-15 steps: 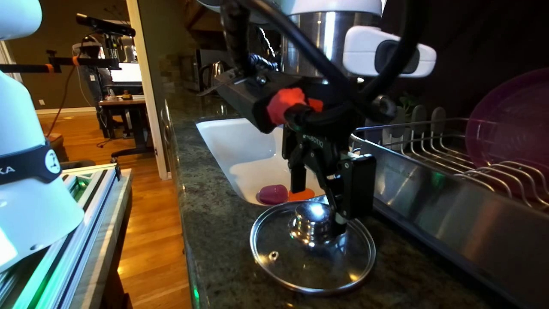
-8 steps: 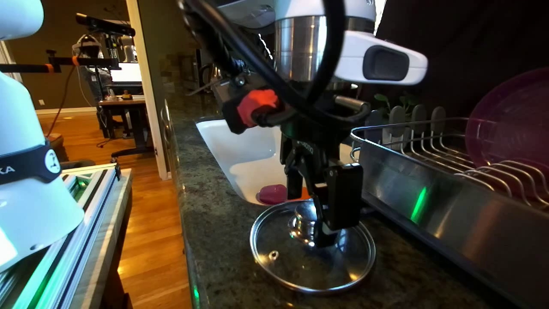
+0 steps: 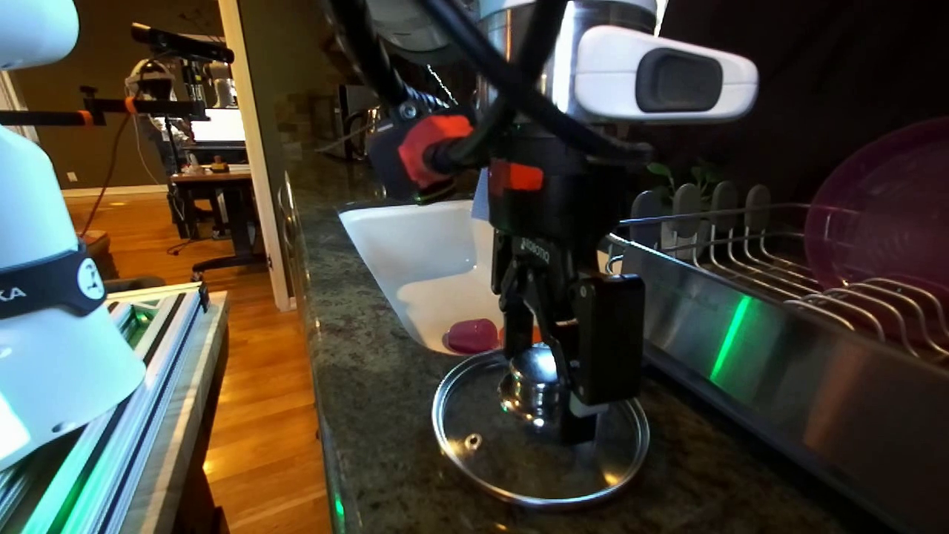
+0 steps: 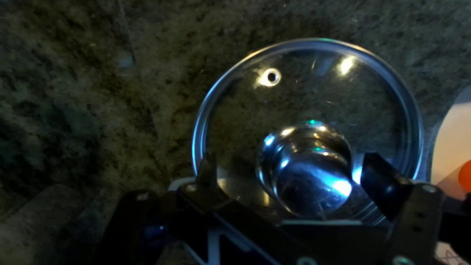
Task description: Put the lid in the first line of the plate rack
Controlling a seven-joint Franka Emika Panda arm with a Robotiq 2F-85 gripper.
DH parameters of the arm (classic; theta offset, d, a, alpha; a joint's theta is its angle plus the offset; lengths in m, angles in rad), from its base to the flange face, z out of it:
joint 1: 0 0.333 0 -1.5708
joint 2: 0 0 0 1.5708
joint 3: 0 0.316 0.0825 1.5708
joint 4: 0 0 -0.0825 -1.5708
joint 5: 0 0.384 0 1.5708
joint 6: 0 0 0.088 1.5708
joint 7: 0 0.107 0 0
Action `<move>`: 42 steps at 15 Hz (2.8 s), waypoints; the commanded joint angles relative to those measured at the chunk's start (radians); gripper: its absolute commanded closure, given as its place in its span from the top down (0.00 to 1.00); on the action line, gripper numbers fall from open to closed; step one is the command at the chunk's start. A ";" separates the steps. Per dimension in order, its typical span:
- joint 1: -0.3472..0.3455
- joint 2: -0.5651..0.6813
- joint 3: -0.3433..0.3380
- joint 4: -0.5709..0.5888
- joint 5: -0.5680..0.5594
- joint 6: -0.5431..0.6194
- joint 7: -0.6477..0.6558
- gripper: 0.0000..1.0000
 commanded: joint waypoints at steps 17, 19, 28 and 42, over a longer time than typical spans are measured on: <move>-0.007 -0.074 0.029 -0.092 0.136 0.040 -0.235 0.99; -0.009 -0.075 0.024 -0.096 0.128 0.045 -0.223 0.98; -0.042 -0.075 -0.016 -0.072 -0.016 0.053 -0.193 0.94; -0.007 -0.050 -0.004 -0.036 0.164 0.086 -0.360 0.99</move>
